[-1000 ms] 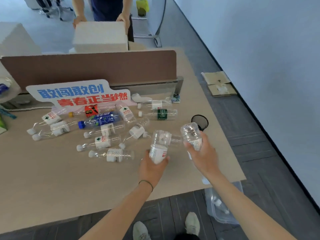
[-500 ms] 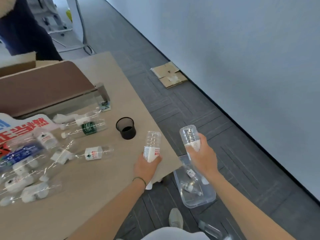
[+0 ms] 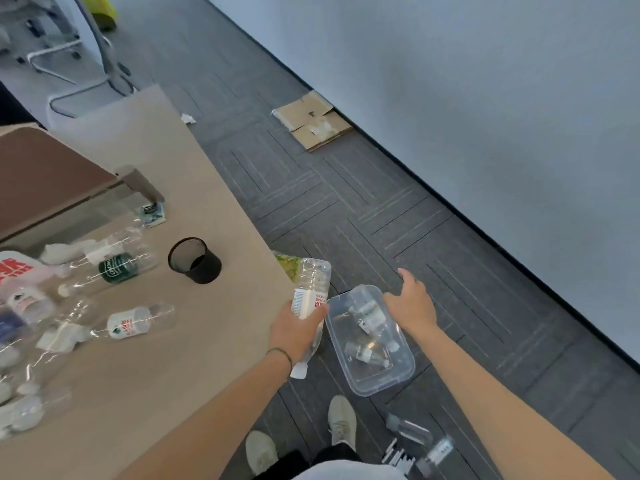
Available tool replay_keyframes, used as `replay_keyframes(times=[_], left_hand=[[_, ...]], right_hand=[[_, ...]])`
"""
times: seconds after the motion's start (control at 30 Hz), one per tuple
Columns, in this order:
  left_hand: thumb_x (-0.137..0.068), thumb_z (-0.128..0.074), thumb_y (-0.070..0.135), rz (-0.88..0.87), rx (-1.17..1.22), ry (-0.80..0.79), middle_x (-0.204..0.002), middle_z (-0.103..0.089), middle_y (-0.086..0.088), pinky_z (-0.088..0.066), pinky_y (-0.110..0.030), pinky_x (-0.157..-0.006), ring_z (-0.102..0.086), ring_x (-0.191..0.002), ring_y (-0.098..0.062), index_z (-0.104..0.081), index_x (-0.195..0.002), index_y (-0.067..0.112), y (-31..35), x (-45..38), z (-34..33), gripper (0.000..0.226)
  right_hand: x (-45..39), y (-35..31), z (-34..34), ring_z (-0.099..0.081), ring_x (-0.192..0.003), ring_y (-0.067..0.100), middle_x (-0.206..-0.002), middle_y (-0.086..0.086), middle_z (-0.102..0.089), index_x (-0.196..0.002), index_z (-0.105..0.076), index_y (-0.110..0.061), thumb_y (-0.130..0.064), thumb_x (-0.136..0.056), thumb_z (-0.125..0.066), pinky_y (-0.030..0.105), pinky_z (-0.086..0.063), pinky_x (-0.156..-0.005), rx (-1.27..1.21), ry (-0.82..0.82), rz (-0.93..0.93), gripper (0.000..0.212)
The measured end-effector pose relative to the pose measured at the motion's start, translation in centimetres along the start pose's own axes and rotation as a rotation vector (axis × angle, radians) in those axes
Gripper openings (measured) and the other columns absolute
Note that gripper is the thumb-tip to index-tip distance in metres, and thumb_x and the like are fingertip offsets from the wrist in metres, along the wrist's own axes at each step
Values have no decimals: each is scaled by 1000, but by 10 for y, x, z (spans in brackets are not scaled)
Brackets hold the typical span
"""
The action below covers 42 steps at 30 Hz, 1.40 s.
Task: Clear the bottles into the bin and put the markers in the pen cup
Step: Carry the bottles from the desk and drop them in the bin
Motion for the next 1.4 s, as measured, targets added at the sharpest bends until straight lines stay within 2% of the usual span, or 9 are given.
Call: replay_keyframes(times=[0.2,0.33,0.4,0.53,0.7,0.77,1.0,1.1,1.4], left_hand=[[-88,-68,38,146,22,-149,-111,-65,-3,-52,-35,-80,-65,-94,-22,-48,-133,17,12,-15,-44,54],[-64,-73,50,313,227,-197,-122,-66,-8,-57,-41,-82,-68,-105,-32,-48,-139,16,8,-23,-78,86],[-83,-69,47,406,281,-256,-124,-61,-8,-55,-44,-85,-63,-109,-30,-46,-134,19,17,-16,-87,62],[-100,-54,36,450,289,-301,-91,-51,-3,-47,-36,-73,-53,-84,-21,-48,-89,25,21,-10,-97,16],[-100,-50,30,297,163,-254,-81,-43,0,-38,-36,-74,-43,-77,-20,-38,-74,28,22,-14,-95,28],[-97,-50,36,238,101,-213,-89,-51,0,-40,-37,-80,-48,-84,-21,-51,-89,27,19,-18,-90,12],[-93,-48,51,43,-114,-126,-113,-66,-6,-52,-39,-88,-62,-97,-23,-51,-135,26,25,-12,-59,48],[-85,-43,60,-59,-212,-107,-120,-65,-7,-52,-42,-95,-64,-105,-25,-47,-141,26,24,-4,-35,66],[-100,-41,39,-326,-492,130,-137,-54,-7,-46,-45,-98,-55,-117,-29,-38,-149,28,-9,16,81,50]], right_hand=[[3,20,13,-54,-127,27,-147,11,-48,-154,-37,-26,-26,-88,-58,41,-45,-93,-92,10,-23,69],[8,37,19,-54,-125,26,-145,9,-50,-153,-38,-26,-26,-92,-59,42,-44,-97,-138,19,-49,65],[11,43,20,-54,-124,24,-142,8,-52,-153,-38,-26,-27,-93,-60,40,-43,-96,-145,17,-49,64],[12,51,23,-55,-122,20,-139,6,-55,-151,-40,-27,-26,-94,-61,36,-41,-91,-158,29,-43,61],[13,54,23,-55,-124,20,-139,6,-56,-151,-41,-25,-24,-95,-59,34,-40,-89,-177,24,-37,58],[13,51,22,-56,-122,21,-137,6,-56,-150,-43,-26,-24,-95,-58,35,-42,-89,-178,15,-26,57],[15,15,12,-60,-116,22,-129,5,-60,-147,-47,-22,-20,-95,-57,40,-49,-92,-148,5,79,53],[24,-13,3,-58,-124,23,-136,7,-59,-147,-47,-21,-18,-96,-58,39,-49,-96,-136,0,154,52],[79,-124,-54,-57,-123,21,-136,3,-58,-153,-38,-27,-21,-95,-59,45,-50,-98,-44,-46,408,62]])
Point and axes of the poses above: each hand's wrist, its own x-axis away from the middle knuckle, its own z-axis out of the back of the hand, y = z × x, the point moved 1 cm from there along -x, towards the middle knuckle
